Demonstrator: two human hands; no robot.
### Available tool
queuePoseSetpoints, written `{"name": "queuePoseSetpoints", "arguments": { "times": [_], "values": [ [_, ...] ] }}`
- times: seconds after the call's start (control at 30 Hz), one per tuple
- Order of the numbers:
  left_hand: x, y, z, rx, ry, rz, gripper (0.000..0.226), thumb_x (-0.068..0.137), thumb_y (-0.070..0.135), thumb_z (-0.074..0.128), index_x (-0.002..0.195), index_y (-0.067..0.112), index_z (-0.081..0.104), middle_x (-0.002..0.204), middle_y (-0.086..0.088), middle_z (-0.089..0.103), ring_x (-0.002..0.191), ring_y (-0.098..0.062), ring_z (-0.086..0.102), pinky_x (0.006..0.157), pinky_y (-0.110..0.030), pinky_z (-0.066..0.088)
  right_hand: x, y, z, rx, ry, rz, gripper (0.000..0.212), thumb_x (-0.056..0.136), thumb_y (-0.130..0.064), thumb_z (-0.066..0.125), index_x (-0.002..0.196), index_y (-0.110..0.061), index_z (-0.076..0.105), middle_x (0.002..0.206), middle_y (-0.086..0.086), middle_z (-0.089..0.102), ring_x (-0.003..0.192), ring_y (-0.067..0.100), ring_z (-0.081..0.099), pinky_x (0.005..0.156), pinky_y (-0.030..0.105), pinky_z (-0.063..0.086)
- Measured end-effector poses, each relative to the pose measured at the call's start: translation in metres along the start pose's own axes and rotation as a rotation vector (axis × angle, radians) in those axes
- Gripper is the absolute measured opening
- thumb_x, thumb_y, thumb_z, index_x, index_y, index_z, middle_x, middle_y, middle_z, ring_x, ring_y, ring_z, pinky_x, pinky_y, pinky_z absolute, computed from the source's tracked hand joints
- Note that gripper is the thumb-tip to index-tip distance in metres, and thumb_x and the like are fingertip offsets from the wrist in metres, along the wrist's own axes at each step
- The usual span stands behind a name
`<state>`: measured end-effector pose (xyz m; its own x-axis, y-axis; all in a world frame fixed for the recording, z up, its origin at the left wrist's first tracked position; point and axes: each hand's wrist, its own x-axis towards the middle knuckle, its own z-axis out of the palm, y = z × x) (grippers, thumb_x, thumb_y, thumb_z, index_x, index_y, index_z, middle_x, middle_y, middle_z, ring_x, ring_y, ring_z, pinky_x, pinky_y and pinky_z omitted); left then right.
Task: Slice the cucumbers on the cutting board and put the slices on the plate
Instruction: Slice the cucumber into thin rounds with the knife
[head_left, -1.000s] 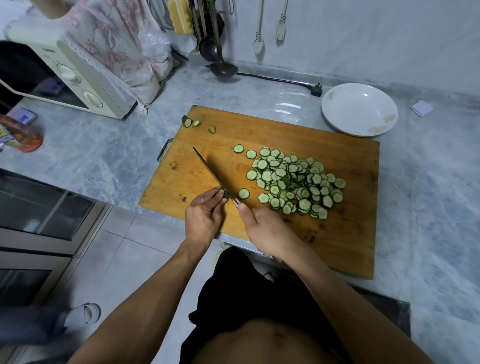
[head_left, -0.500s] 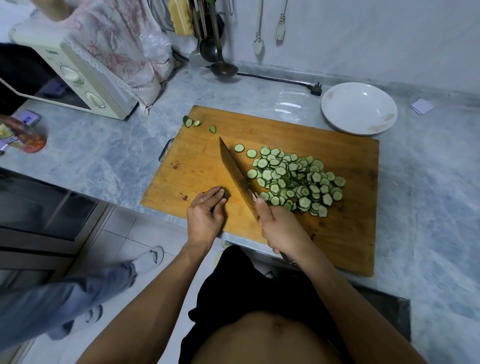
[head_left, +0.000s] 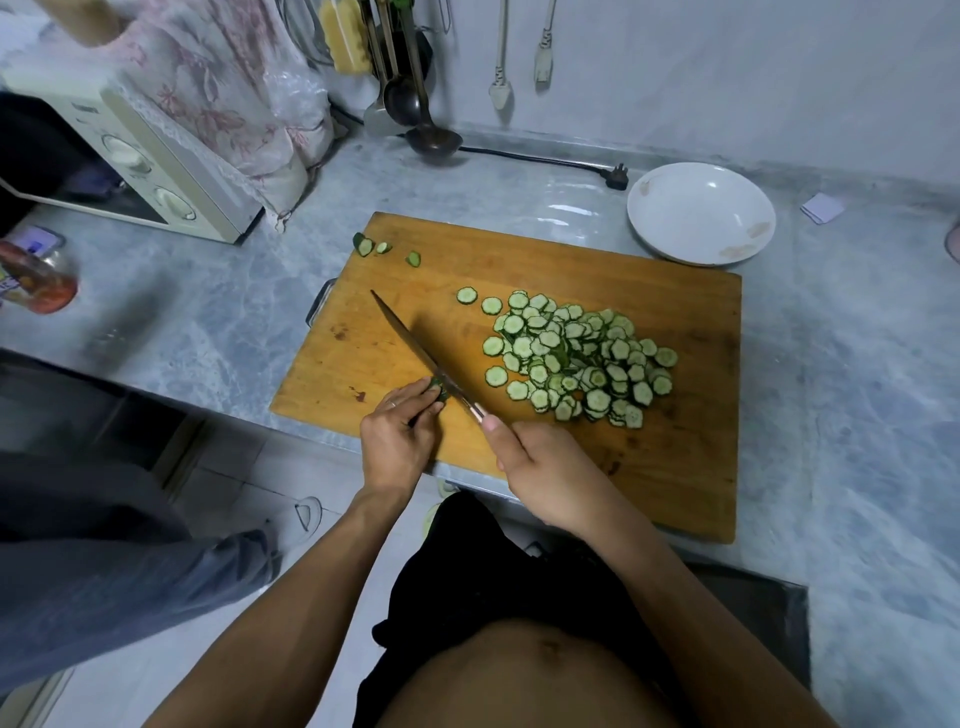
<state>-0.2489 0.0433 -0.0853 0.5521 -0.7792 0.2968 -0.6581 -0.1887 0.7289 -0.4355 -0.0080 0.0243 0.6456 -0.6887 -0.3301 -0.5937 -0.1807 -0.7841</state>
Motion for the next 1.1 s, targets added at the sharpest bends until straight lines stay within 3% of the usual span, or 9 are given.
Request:
{"name": "queuePoseSetpoints", "arguments": {
  "times": [0.07,0.13,0.27,0.37,0.47,0.6,0.83,0.93,1.1],
  "values": [
    [0.000,0.000,-0.001,0.003,-0.007,0.007,0.025,0.079,-0.010,0.071,0.101,0.002,0.076,0.108,-0.012,0.072,0.105,-0.024,0.067,0.100,-0.014,0.043,-0.003,-0.003,0.001,-0.042,-0.026,-0.010,0.058,0.105,-0.047,0.028,0.071,-0.008,0.054,0.075,0.010,0.059,0.072,0.020,0.054,0.068,0.037,0.039],
    [-0.001,0.000,-0.001,0.013,-0.020,0.014,0.027,0.079,-0.011,0.069,0.102,0.002,0.076,0.110,-0.013,0.072,0.106,-0.025,0.066,0.101,-0.017,0.044,-0.004,-0.005,0.002,-0.068,-0.039,-0.006,0.055,0.105,-0.047,0.027,0.065,-0.014,0.045,0.068,0.004,0.051,0.065,0.013,0.046,0.065,0.033,0.031],
    [0.000,-0.004,-0.001,0.010,-0.033,-0.003,0.031,0.080,-0.011,0.066,0.107,0.003,0.074,0.115,-0.012,0.070,0.111,-0.025,0.065,0.103,-0.033,0.047,-0.003,-0.003,0.004,-0.061,-0.023,0.012,0.054,0.105,-0.049,0.025,0.066,-0.017,0.045,0.072,0.004,0.053,0.069,0.015,0.049,0.068,0.033,0.036],
    [0.000,-0.005,-0.001,0.017,-0.043,-0.008,0.031,0.080,-0.012,0.064,0.107,0.001,0.074,0.116,-0.013,0.070,0.111,-0.025,0.065,0.104,-0.021,0.044,-0.003,-0.003,0.003,-0.054,-0.030,0.015,0.054,0.104,-0.050,0.024,0.068,-0.017,0.048,0.074,0.006,0.057,0.075,0.021,0.053,0.074,0.038,0.044],
    [0.001,-0.003,-0.002,0.030,-0.057,-0.021,0.030,0.082,-0.006,0.061,0.107,0.002,0.074,0.115,-0.013,0.070,0.111,-0.024,0.065,0.102,-0.011,0.039,-0.004,-0.004,0.003,-0.081,-0.051,0.001,0.053,0.105,-0.049,0.024,0.066,-0.019,0.044,0.070,0.003,0.052,0.076,0.022,0.051,0.071,0.036,0.039],
    [0.002,0.000,-0.002,0.062,-0.074,-0.005,0.032,0.079,0.002,0.055,0.103,0.004,0.077,0.113,-0.012,0.072,0.106,-0.024,0.067,0.100,-0.017,0.045,-0.005,-0.007,0.002,-0.116,-0.067,-0.005,0.054,0.106,-0.046,0.024,0.064,-0.017,0.041,0.067,0.001,0.047,0.074,0.020,0.047,0.068,0.033,0.032],
    [0.004,-0.004,-0.002,0.090,-0.077,0.051,0.032,0.078,-0.001,0.056,0.102,0.003,0.076,0.111,-0.012,0.072,0.103,-0.026,0.069,0.094,-0.031,0.052,0.006,-0.012,-0.001,-0.093,-0.120,0.056,0.056,0.105,-0.049,0.022,0.063,-0.016,0.039,0.067,0.002,0.045,0.069,0.019,0.045,0.067,0.032,0.032],
    [0.004,-0.004,-0.002,0.090,-0.077,0.059,0.032,0.076,-0.003,0.057,0.101,0.001,0.076,0.110,-0.014,0.072,0.102,-0.027,0.069,0.095,-0.027,0.050,0.015,-0.014,0.001,-0.085,-0.122,0.078,0.059,0.105,-0.049,0.022,0.062,-0.013,0.039,0.063,0.004,0.044,0.060,0.015,0.042,0.061,0.033,0.030],
    [0.004,-0.005,-0.002,0.094,-0.075,0.084,0.030,0.075,-0.008,0.060,0.100,0.000,0.076,0.109,-0.016,0.072,0.100,-0.028,0.069,0.096,-0.023,0.047,0.028,-0.008,0.013,-0.100,-0.090,0.094,0.059,0.105,-0.051,0.023,0.063,-0.014,0.041,0.065,0.005,0.046,0.064,0.021,0.046,0.058,0.034,0.030]
  ]
}}
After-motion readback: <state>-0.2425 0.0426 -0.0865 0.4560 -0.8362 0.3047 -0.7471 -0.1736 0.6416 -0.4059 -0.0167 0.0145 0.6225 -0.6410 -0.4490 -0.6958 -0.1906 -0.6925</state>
